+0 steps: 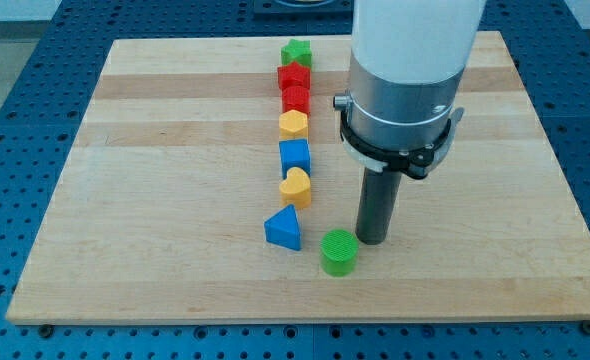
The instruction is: Move the green circle bottom of the triangle
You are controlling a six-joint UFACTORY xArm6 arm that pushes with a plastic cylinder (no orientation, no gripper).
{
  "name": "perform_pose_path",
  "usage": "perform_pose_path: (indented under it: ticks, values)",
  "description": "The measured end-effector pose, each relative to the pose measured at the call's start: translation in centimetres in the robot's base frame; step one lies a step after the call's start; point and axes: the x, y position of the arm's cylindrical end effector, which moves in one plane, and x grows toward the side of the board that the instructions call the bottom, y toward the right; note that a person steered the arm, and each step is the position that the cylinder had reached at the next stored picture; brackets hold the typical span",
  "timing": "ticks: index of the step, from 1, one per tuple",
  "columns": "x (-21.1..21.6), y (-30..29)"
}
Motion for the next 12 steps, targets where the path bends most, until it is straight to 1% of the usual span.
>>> perform_pose_path:
  ticks: [5,7,9,12]
  values:
    - [2.5,-3.3]
    - [2.8,-2.3]
    - [5.1,-2.3]
    - [5.1,-4.3]
